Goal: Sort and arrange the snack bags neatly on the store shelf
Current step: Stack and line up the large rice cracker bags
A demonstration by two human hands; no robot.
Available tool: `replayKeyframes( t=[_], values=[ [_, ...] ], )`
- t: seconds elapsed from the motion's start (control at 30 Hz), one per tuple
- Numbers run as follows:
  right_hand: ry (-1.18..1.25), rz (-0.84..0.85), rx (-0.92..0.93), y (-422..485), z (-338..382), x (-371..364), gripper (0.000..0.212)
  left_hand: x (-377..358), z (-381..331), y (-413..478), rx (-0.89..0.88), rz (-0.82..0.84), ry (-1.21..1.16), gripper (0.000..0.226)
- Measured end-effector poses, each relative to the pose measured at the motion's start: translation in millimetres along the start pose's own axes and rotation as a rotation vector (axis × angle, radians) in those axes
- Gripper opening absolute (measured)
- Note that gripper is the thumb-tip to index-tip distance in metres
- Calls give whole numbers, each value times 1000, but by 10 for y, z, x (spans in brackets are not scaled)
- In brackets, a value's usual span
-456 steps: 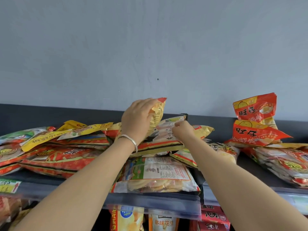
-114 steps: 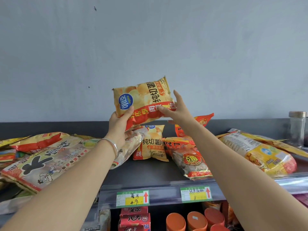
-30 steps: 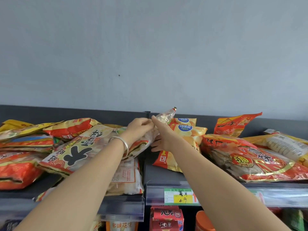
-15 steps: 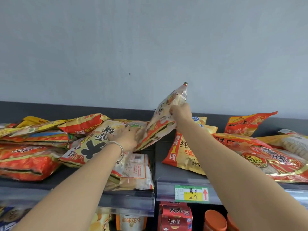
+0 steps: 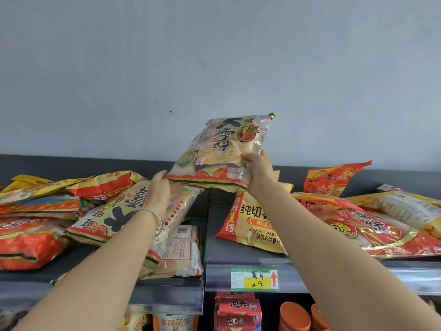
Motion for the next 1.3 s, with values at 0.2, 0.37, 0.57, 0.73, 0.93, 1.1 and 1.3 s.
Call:
replayKeyframes(
  t=[0.2, 0.37, 0.57, 0.73, 0.93, 1.1, 1.3],
  values=[
    [156, 113, -93, 102, -324, -182, 55, 276, 167, -163, 280, -216, -547, 24],
    [88, 44, -167, 229, -580, -217, 51, 481, 81, -116, 172, -21, -142, 16],
    [-173, -54, -184, 331, -706, -327, 43, 618, -35, 18, 12, 136, 299, 43],
    [-375, -75, -290, 329, -776, -550, 54, 828, -90, 263, -85, 42, 452, 52],
    [-166, -97, 71, 550, -383, -727, 47, 660, -119, 582, -177, 121, 454, 59],
    [-424, -173, 440, 611, 54, -947, 52, 591, 10, 807, -208, 178, 571, 70],
    [-682, -145, 423, 1001, -315, -1057, 52, 435, 126, 917, -263, 293, 622, 69]
  ],
)
Point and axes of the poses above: each hand's wrist, its own y-axis towards the middle knuckle, its own x-axis out of the back of the hand, z = x × y, the point moved 10 cm from there along y, towards the middle knuckle, and after that the axes turned 14 degrees about -x, right-handed, at the moved point
